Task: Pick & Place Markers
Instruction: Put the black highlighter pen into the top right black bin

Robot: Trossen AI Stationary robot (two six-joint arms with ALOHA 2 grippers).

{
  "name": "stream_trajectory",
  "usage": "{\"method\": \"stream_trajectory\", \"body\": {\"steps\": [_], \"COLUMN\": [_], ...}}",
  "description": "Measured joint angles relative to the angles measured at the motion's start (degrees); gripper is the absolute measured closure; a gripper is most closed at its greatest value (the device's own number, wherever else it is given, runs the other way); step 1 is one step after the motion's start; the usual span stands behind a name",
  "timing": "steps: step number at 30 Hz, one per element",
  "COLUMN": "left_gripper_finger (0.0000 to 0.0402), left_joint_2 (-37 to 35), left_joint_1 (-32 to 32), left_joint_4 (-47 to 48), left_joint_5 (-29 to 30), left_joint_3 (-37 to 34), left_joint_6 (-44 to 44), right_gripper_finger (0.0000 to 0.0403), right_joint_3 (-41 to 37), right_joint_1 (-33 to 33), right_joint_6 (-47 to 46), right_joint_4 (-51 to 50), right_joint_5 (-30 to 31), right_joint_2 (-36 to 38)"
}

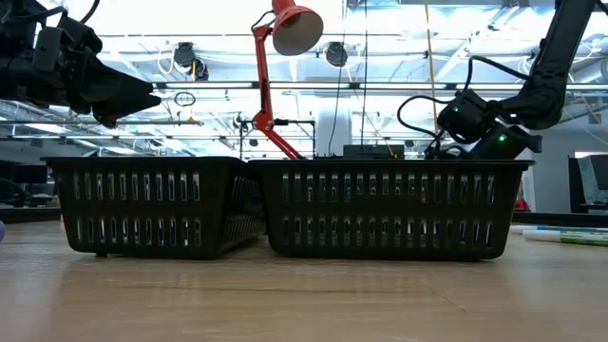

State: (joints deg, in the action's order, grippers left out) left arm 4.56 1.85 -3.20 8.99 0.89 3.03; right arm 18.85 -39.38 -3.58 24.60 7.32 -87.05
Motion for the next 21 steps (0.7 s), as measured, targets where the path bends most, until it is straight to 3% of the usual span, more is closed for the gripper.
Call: {"method": "stream_trajectory", "body": {"steps": [21], "left_gripper_finger": [0.0192], "left_joint_2": [0.0], "left_joint_1": [0.0], "left_joint_4": [0.0], "left_joint_5": [0.0], "left_joint_3": [0.0], "left_joint_6": [0.0], "right_gripper_finger": [0.0362], "right_joint_3": [-0.1], "right_joint_1": [0.0], "right_joint_6": [0.0], "right_joint_4": [0.2], "right_joint_5": [-1.4], "right_joint_2": [-0.1]}}
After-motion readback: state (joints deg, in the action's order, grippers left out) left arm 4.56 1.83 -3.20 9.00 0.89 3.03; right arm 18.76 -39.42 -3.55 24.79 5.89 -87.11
